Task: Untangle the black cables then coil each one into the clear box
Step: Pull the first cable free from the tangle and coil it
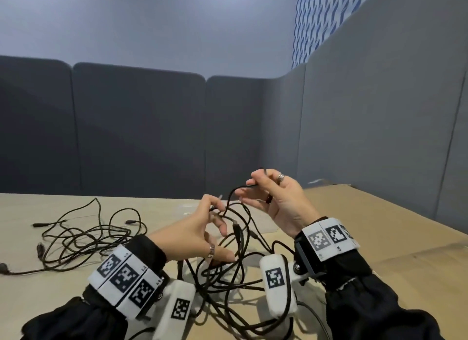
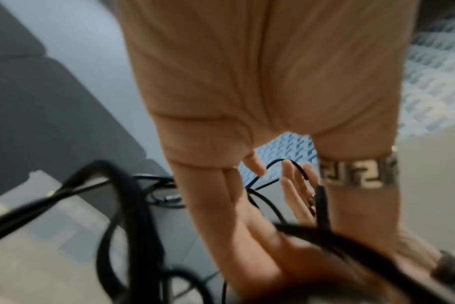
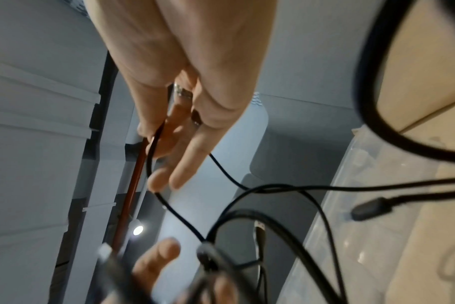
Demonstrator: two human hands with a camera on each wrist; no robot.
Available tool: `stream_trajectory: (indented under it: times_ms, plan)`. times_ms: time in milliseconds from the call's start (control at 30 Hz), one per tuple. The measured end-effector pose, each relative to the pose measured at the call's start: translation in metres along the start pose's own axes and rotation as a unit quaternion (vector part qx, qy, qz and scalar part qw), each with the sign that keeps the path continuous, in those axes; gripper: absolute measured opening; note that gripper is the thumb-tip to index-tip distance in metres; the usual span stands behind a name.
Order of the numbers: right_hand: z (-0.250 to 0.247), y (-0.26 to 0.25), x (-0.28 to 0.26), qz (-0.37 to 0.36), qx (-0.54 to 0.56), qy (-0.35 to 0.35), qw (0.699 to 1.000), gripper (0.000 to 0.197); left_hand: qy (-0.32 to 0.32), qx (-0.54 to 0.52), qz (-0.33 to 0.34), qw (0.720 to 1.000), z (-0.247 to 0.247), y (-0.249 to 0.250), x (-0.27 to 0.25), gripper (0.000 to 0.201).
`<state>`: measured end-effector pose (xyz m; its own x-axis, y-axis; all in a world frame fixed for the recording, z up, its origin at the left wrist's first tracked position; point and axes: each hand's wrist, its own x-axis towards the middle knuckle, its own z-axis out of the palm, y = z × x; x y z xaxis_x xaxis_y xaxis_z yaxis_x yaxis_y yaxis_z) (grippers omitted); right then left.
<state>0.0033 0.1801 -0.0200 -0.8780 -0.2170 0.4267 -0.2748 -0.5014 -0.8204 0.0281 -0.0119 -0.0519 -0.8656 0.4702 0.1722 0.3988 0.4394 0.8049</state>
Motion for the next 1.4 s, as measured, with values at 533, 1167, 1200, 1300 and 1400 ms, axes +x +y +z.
stream_trajectory:
  times_ms: [533, 1167, 1200, 1300, 1400]
  plan:
    - [-0.048, -0.046, -0.003, -0.236, 0.099, 0.332, 0.908, 0.021, 0.413, -0.097, -0.101, 0.900, -0.062, -0.024, -0.006, 0.025]
    - [0.045, -0.039, -0.009, 0.102, -0.120, -0.167, 0.973, 0.028, 0.066, 0.103, 0.047, 0.991, 0.011, 0.025, 0.011, 0.059]
    - [0.051, -0.045, -0.008, 0.102, -0.130, -0.171, 0.971, 0.027, 0.046, 0.083, 0.038, 0.995, 0.012, 0.021, 0.012, 0.054]
    - [0.059, -0.062, 0.001, 0.076, -0.144, -0.125, 0.979, 0.024, 0.025, 0.009, 0.033, 0.999, 0.011, 0.011, 0.010, 0.044]
    - [0.054, -0.081, 0.015, -0.003, -0.136, 0.004, 0.991, 0.022, 0.023, 0.030, 0.030, 0.999, 0.006, 0.006, 0.007, 0.046]
